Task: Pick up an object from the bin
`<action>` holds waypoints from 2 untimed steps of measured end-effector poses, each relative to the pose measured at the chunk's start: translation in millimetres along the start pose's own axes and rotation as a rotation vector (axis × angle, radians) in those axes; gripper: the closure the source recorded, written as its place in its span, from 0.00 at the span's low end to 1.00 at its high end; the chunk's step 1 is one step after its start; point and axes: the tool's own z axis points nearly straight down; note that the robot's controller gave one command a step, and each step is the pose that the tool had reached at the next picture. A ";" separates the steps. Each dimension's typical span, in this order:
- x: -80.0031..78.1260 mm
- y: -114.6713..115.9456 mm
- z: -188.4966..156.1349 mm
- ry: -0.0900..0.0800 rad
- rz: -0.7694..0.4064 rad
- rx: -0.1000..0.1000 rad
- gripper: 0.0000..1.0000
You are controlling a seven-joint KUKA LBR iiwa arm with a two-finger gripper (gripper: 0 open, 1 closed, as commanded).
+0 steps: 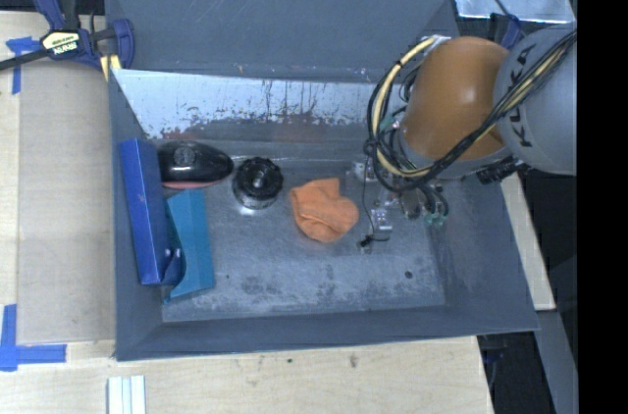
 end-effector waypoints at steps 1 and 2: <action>-1.9 -0.1 -4.7 -0.008 0.000 0.000 0.00; -31.5 10.2 29.2 -0.018 -0.032 0.002 0.00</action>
Offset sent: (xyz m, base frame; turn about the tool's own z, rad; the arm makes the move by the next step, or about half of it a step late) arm 0.0456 0.0194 -0.0596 -0.0580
